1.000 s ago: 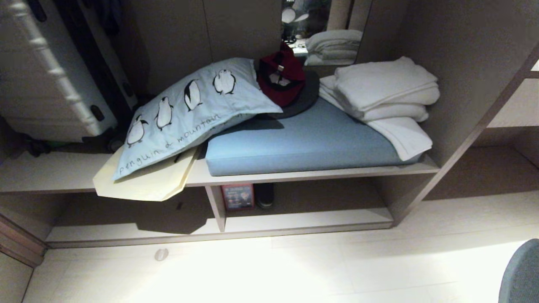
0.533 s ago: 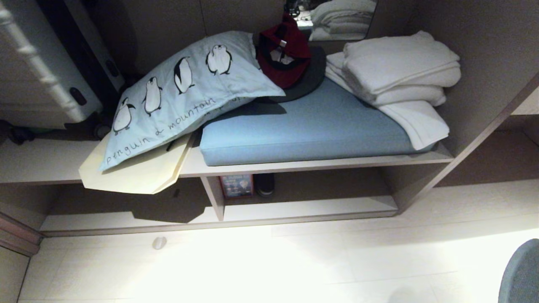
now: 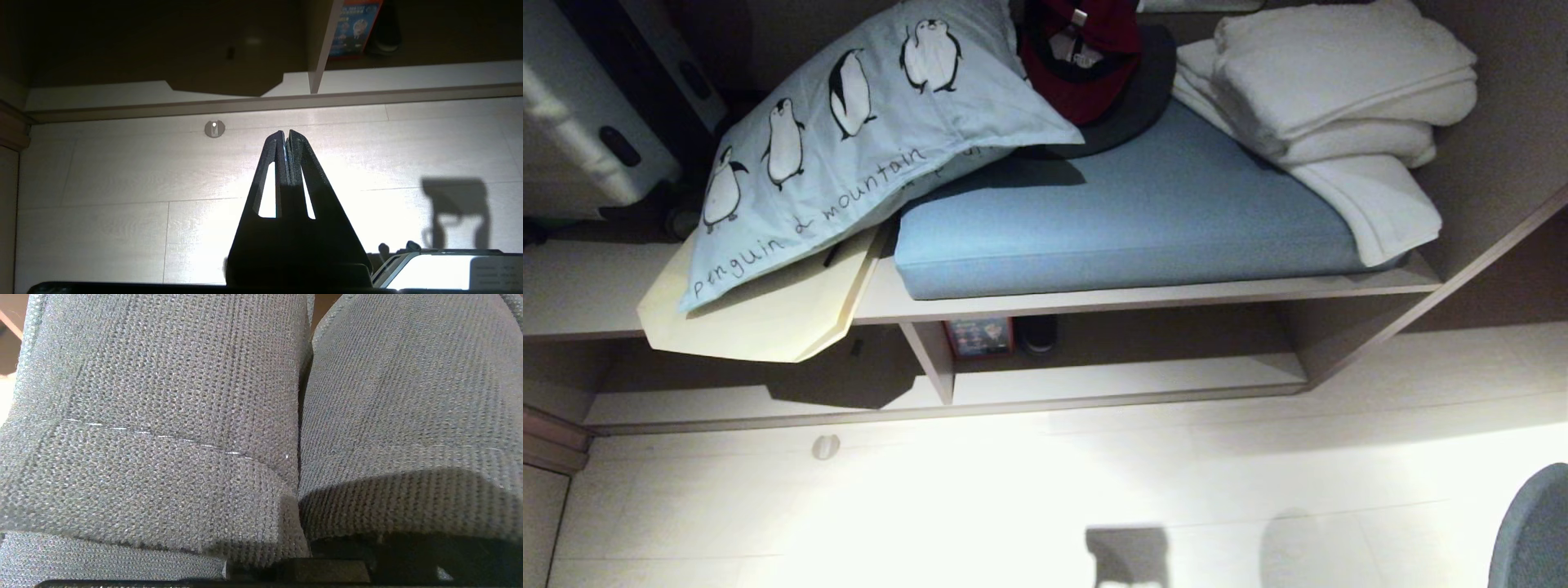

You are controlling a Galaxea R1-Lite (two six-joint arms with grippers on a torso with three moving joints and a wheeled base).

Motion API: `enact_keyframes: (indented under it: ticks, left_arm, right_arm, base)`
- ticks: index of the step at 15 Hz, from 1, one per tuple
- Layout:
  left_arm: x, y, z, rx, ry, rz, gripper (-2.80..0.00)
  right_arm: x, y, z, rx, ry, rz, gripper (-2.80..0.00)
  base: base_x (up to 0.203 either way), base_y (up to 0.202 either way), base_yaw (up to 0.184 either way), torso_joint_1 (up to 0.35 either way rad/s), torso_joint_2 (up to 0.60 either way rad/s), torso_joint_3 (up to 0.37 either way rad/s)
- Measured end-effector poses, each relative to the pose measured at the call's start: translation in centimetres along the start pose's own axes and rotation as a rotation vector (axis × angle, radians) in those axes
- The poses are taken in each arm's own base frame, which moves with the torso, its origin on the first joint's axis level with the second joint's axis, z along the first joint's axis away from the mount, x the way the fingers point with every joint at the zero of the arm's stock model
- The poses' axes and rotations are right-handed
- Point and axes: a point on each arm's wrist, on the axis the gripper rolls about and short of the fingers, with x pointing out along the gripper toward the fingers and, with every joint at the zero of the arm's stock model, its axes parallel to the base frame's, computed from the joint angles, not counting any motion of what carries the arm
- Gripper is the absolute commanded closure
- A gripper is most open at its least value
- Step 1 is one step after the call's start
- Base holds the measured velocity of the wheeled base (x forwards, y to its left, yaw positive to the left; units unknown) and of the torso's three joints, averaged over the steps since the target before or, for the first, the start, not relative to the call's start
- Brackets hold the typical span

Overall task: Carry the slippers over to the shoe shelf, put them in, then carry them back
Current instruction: Place the slippers into the shoe cabinet

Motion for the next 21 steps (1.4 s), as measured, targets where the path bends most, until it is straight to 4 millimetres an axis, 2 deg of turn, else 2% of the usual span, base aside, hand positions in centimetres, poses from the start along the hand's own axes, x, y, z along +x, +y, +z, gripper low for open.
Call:
enact_keyframes:
  ticks: [21]
  left_arm:
    - [0.01, 0.0, 0.0, 0.0, 0.001, 0.0, 0.0]
  right_arm:
    - [0.0, 0.0, 0.0, 0.0, 0.0, 0.0, 0.0]
  base:
    - [0.0, 0.0, 0.0, 0.002, 0.0, -0.198]
